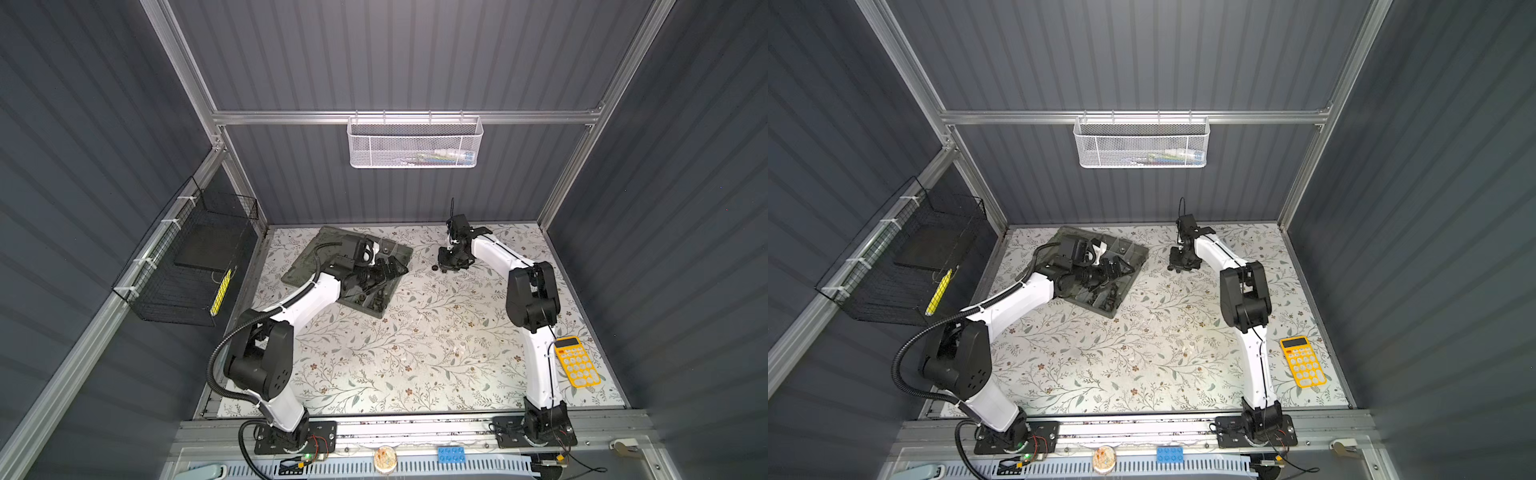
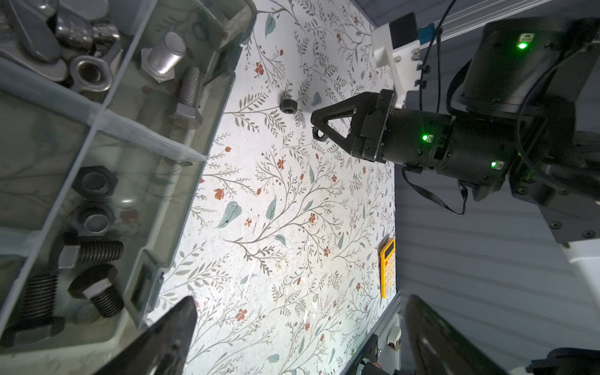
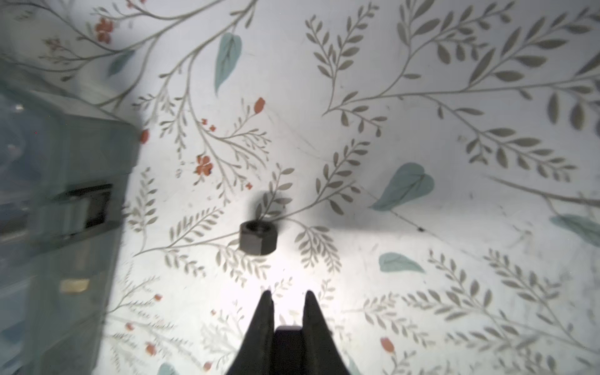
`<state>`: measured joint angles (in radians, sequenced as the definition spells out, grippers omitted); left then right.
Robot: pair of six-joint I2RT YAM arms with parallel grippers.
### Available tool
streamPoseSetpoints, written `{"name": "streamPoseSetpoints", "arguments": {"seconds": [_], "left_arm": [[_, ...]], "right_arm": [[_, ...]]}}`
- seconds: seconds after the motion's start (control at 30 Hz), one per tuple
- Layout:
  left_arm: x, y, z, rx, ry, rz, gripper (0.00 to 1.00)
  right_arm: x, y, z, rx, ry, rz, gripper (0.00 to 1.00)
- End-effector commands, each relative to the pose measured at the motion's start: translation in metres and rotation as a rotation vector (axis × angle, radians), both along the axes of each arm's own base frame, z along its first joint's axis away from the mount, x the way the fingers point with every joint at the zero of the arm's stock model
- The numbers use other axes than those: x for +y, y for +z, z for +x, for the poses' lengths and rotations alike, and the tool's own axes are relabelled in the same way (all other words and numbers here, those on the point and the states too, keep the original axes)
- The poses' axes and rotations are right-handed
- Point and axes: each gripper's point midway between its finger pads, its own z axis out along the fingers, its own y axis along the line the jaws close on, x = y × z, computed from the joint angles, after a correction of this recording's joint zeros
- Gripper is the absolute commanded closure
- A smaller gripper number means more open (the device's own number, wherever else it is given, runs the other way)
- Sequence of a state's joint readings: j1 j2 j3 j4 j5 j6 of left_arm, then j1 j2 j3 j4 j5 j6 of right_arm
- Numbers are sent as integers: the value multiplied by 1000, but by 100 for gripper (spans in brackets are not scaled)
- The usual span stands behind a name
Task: Sort the screws and nuts into containers
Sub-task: 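Lift the black nut with the right gripper and carry it over the box compartment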
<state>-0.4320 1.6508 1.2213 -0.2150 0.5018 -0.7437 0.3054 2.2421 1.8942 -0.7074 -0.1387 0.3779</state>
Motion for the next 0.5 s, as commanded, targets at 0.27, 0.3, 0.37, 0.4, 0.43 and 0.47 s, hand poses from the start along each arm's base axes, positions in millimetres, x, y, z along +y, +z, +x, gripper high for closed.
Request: {"name": "streamPoseSetpoints", "arguments": {"seconds": [0.27, 0.3, 0.37, 0.4, 0.43, 0.47], "left_arm": [[73, 25, -13, -14, 92, -62, 0], [78, 26, -14, -13, 97, -62, 0], [86, 26, -17, -5, 108, -71, 0], [91, 25, -18, 2, 118, -84, 0], [95, 24, -18, 12, 128, -100, 0], [100, 23, -19, 20, 142, -120, 0]], "right_arm": [[63, 71, -41, -55, 93, 192, 96], [73, 74, -45, -59, 112, 212, 96], [98, 80, -55, -63, 155, 252, 96], [109, 80, -59, -63, 170, 260, 96], [121, 82, -64, -52, 190, 290, 96], [134, 83, -70, -44, 215, 317, 96]]}}
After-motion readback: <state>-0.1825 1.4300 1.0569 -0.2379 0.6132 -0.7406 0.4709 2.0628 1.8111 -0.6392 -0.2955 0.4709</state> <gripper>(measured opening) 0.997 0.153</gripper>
